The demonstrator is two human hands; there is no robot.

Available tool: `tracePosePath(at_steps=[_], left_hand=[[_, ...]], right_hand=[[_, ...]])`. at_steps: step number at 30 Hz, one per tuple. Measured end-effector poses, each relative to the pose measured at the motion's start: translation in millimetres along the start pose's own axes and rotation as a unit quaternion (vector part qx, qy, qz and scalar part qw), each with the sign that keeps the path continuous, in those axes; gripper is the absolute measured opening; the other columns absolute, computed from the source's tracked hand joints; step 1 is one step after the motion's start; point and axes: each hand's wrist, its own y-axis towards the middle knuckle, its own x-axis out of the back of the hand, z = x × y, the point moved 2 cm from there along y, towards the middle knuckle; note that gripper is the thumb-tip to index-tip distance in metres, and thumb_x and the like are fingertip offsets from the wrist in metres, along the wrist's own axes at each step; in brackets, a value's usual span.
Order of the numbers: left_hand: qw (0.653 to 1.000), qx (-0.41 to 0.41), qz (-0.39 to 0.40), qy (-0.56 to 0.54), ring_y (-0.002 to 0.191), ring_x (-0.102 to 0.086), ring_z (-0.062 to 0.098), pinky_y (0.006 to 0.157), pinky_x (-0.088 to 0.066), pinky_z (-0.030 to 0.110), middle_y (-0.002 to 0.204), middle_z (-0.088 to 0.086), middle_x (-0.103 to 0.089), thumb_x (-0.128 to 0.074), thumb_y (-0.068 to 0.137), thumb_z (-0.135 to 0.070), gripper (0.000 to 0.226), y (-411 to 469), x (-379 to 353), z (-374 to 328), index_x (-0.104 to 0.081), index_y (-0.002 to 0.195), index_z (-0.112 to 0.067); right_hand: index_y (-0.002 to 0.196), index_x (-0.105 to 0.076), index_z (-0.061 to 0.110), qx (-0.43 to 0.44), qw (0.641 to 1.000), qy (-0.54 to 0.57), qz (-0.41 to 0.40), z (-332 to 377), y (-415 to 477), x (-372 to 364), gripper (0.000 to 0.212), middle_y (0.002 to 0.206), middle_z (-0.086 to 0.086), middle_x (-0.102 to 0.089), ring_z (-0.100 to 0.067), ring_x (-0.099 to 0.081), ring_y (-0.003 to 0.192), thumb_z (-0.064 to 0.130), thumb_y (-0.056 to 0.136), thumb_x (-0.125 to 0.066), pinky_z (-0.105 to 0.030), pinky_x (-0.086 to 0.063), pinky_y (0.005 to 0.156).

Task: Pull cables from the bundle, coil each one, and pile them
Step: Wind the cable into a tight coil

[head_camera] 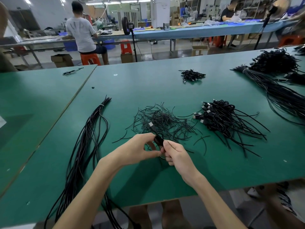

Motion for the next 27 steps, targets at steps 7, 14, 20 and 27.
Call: tracePosePath(at_steps=[7, 14, 20, 27], left_hand=[[0.997, 0.011, -0.047, 0.058, 0.077, -0.058, 0.007, 0.075, -0.047, 0.029, 0.087, -0.007, -0.062, -0.066, 0.096, -0.005, 0.011, 1, -7, 0, -0.07, 0.094, -0.014], [0.989, -0.005, -0.131, 0.064, 0.072, -0.057, 0.017, 0.075, -0.052, 0.044, 0.086, -0.003, -0.06, -0.059, 0.101, -0.007, 0.015, -8, -16, -1, -0.074, 0.097, -0.009], [0.987, -0.009, -0.107, 0.122, 0.073, -0.059, 0.024, 0.075, -0.052, 0.045, 0.09, -0.001, -0.056, -0.055, 0.105, -0.028, 0.021, -12, -7, -12, -0.072, 0.103, -0.016], [0.989, 0.023, -0.09, 0.111, 0.073, -0.052, 0.023, 0.071, -0.048, 0.049, 0.095, -0.005, -0.04, -0.042, 0.108, -0.038, 0.024, -13, -21, -15, -0.04, 0.092, -0.02]], right_hand=[[0.077, -0.056, 0.018, -0.011, 0.999, 0.035, 0.01, 1, 0, 1, 0.038, 0.06, 0.014, -0.041, -0.004, -0.029, 0.051, 0.03, 0.111, -0.041, -0.017, -0.025, 0.047], [0.076, -0.055, 0.02, -0.003, 1.0, 0.026, 0.006, -1, 0, 1, 0.04, 0.059, 0.015, -0.04, -0.004, -0.029, 0.052, 0.032, 0.111, -0.041, -0.017, -0.025, 0.048], [0.075, -0.057, 0.026, 0.013, 1.0, 0.009, 0.005, -3, 1, 1, 0.041, 0.061, 0.016, -0.04, -0.005, -0.03, 0.054, 0.036, 0.111, -0.04, -0.018, -0.027, 0.05], [0.079, -0.054, 0.019, -0.006, 0.998, 0.06, 0.015, -6, 3, 4, 0.037, 0.064, 0.013, -0.042, -0.003, -0.031, 0.053, 0.037, 0.11, -0.043, -0.015, -0.028, 0.049]])
